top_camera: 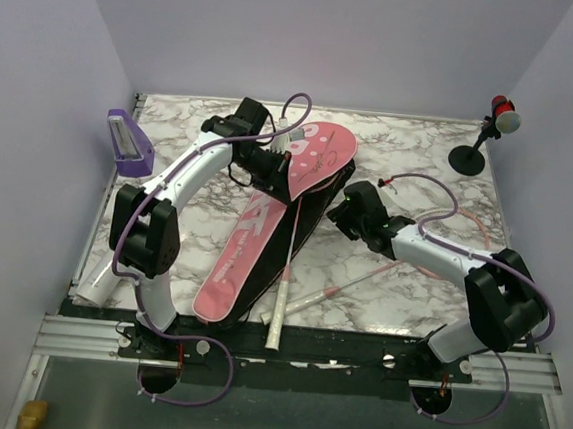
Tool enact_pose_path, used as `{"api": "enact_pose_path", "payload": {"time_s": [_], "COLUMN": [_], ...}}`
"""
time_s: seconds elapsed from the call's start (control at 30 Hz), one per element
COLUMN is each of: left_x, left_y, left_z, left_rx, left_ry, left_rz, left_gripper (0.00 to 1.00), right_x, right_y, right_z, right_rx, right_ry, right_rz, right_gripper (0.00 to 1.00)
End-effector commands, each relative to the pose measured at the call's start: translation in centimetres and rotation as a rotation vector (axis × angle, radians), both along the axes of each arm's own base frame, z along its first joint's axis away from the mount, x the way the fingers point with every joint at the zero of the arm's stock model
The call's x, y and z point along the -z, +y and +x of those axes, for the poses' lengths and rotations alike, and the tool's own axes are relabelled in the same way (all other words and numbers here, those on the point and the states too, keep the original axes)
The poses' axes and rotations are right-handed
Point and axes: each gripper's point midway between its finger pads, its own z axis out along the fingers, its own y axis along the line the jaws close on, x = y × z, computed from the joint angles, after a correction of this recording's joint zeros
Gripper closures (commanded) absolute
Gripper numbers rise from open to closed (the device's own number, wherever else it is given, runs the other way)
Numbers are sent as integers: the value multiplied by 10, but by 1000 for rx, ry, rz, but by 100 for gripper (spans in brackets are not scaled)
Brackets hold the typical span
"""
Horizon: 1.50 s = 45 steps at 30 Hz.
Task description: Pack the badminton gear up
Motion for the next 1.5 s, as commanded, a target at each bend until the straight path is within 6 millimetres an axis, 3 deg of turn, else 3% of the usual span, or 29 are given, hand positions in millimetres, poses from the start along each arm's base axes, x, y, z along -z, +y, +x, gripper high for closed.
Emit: {"api": "enact_pose_path", "payload": {"time_s": [0.0,0.3,0.57,0.77,0.87,0.93,1.07,1.17,1.33,1.43,1.47], "left_x": [-17,-25,-29,-27,-24,-18,-10,-14,-31,-37,-37], "left_y": [-2,-2,-1,0,3,8,17,19,13,-1,-5], "left_z": [6,4,1,0,0,5,15,20,22,10,7], "left_rx": [6,8,12,13,5,-17,-53,-70,-61,1,13], "left_ry": [-33,-46,-50,-47,-56,-78,-142,-192,-235,-287,-309], "left_rz": [-38,-47,-53,-55,-40,-8,35,44,21,6,7], "left_gripper": [100,100,100,100,100,100,70,51,36,34,30], "right_x": [19,11,52,57,35,13,-23,-21,-4,-10,-15], "right_y": [-7,43,45,46,55,58,56,49,41,47,50], "right_z": [8,35,33,28,28,29,24,9,-9,-10,-10], "right_rx": [-28,-181,-157,-172,-227,-259,-292,-302,-313,-335,-343], "right_ry": [7,-125,-20,-36,-75,-110,-102,-41,27,15,8], "right_rz": [18,221,208,237,270,263,191,140,98,82,76], "right_gripper": [50,46,53,74,93,99,99,99,99,99,99]}}
